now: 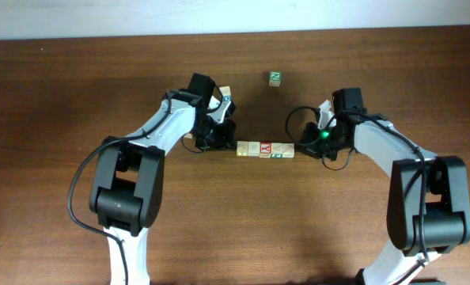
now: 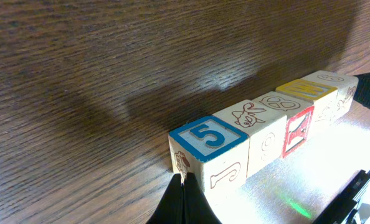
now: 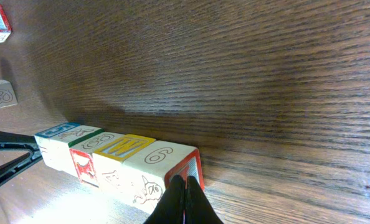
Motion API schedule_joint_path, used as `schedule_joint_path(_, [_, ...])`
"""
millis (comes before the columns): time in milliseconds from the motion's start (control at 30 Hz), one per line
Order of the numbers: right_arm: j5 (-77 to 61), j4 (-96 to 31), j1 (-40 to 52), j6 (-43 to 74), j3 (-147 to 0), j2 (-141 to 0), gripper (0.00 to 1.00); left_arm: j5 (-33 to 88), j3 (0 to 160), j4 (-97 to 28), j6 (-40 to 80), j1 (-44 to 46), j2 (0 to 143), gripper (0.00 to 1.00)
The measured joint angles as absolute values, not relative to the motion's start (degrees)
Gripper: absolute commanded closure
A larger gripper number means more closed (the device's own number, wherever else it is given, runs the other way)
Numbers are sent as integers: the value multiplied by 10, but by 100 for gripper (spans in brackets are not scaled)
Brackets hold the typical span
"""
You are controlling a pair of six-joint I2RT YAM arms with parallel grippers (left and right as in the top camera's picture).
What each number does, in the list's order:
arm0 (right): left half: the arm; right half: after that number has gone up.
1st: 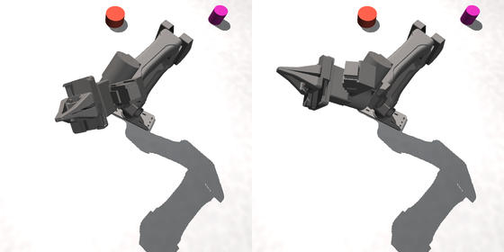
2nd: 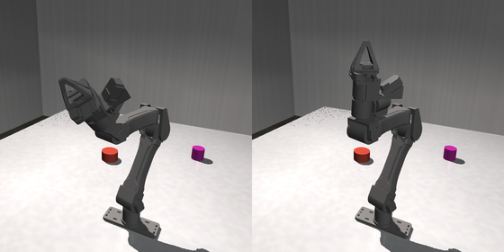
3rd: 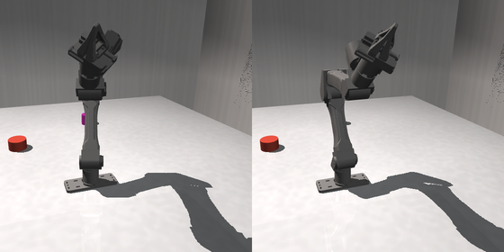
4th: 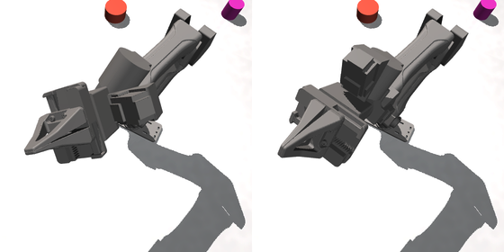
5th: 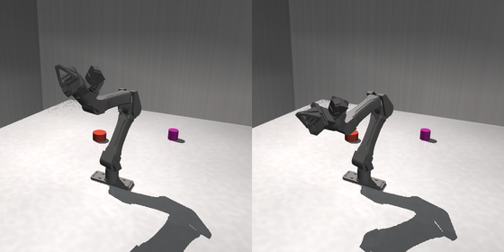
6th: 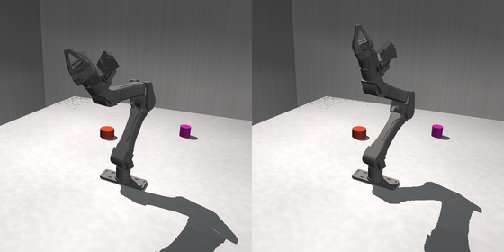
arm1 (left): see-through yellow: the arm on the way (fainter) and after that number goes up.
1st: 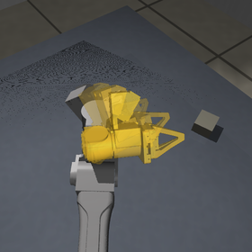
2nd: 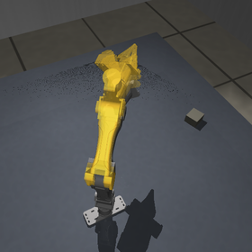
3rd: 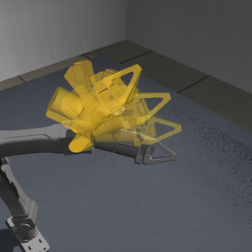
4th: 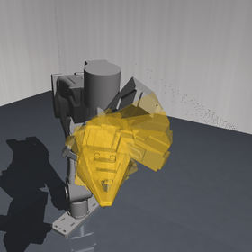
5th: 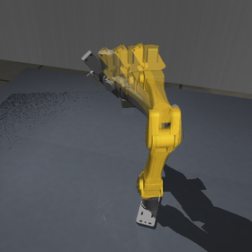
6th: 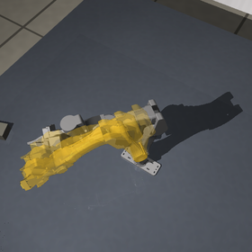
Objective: Rotate 5 blocks
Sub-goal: 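Squeeze the five-block row between both grippers from its ends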
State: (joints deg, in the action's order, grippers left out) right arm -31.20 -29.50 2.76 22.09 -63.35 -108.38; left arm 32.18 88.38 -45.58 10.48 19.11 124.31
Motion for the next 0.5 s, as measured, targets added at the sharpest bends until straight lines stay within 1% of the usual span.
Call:
schedule_joint_path(233, [-312,-299,27,221,-634,-1098,96,322,884,-453,105,191,1243,100])
schedule_joint_path(500, [-355,-299,10,110,-634,-1098,96,322,884,-452,105,191,1243,100])
